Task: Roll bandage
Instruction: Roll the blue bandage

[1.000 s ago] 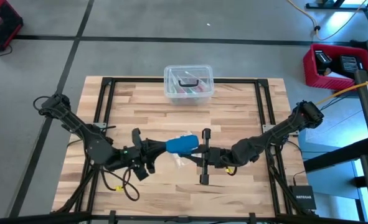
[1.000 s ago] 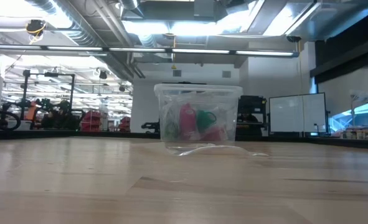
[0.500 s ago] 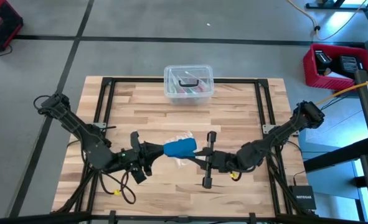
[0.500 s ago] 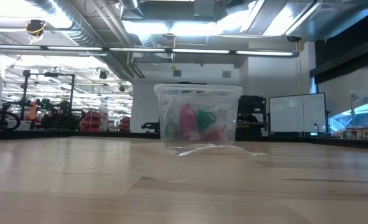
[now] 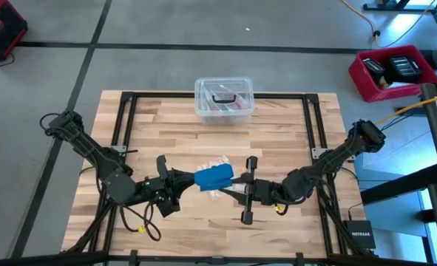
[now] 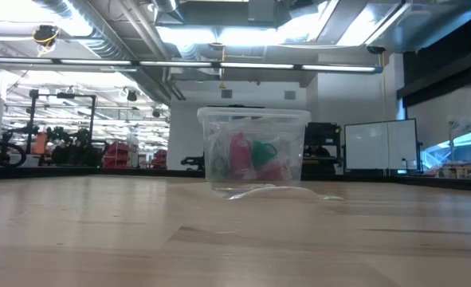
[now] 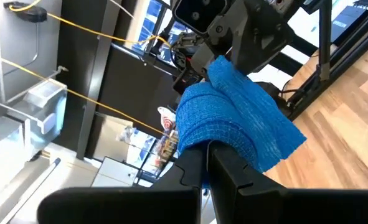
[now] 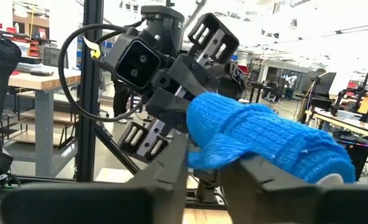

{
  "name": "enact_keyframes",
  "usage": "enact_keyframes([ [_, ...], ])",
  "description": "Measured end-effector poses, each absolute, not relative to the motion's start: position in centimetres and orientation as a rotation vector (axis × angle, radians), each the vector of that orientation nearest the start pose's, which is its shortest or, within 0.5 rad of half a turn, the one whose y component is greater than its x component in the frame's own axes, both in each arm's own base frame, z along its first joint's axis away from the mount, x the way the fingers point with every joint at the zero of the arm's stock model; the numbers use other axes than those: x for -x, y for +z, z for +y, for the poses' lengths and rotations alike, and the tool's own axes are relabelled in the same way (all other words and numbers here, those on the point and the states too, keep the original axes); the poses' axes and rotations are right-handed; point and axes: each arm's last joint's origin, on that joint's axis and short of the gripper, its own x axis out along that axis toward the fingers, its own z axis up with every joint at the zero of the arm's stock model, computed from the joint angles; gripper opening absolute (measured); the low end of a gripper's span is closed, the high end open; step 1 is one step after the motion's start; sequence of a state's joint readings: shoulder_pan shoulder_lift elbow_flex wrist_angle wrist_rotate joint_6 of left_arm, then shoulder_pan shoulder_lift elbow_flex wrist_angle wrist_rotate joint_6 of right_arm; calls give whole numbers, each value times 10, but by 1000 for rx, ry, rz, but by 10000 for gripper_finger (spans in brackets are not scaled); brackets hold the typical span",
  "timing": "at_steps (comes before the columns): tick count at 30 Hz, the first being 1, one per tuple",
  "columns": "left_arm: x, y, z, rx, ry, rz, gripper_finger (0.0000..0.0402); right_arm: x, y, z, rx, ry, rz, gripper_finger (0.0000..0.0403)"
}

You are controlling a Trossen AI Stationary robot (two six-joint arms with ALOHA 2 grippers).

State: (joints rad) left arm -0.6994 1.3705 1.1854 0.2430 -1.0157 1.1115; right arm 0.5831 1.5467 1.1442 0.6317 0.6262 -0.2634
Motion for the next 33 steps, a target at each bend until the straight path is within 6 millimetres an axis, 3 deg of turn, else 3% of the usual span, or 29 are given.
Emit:
enact_keyframes([
  [10, -247, 381, -176, -1028, 303, 136, 1, -303, 348, 180, 135, -51, -187, 195],
  [19, -247, 381, -176, -1028, 302, 136, 1, -303, 348, 180, 135, -51, -186, 214],
  [23, -247, 381, -176, -1030, 301, 137, 1, -303, 347, 180, 52, -43, -185, 221],
  [33, -247, 381, -175, -1028, 309, 140, 1, -302, 348, 178, 107, -98, -178, 284],
])
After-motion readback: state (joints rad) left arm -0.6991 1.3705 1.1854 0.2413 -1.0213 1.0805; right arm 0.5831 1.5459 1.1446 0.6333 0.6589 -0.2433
